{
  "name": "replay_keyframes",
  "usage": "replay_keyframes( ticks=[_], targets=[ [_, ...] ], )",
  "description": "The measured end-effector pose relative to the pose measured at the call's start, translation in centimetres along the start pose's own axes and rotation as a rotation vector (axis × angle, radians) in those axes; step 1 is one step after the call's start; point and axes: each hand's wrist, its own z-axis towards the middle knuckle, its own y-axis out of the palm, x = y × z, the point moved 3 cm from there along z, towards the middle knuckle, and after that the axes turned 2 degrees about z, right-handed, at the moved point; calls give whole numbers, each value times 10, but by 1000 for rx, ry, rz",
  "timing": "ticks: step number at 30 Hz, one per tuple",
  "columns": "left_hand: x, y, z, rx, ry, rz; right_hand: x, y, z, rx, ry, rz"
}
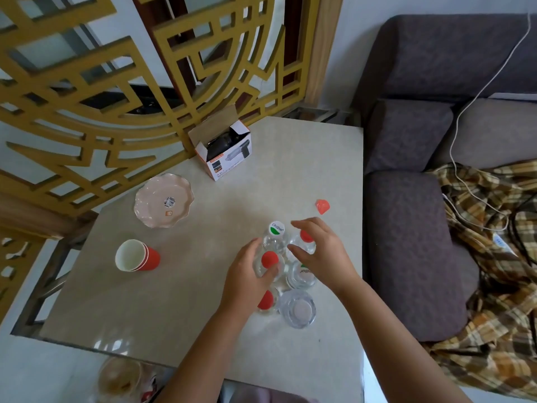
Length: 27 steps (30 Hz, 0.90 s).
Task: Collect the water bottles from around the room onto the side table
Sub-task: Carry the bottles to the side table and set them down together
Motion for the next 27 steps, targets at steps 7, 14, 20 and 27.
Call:
replay_keyframes(
  ticks=[7,14,20,27],
  targets=[
    [-1,0,25,-39,7,-32,2,27,40,-183,-35,-138],
    [-5,4,37,-110,-13,-81,5,30,49,-240,28,-184],
    [-12,7,45,-161,-39,-101,-1,37,58,-129,96,-227],
    [-17,3,55,-179,-40,-143,0,43,60,-61,149,-270]
  ],
)
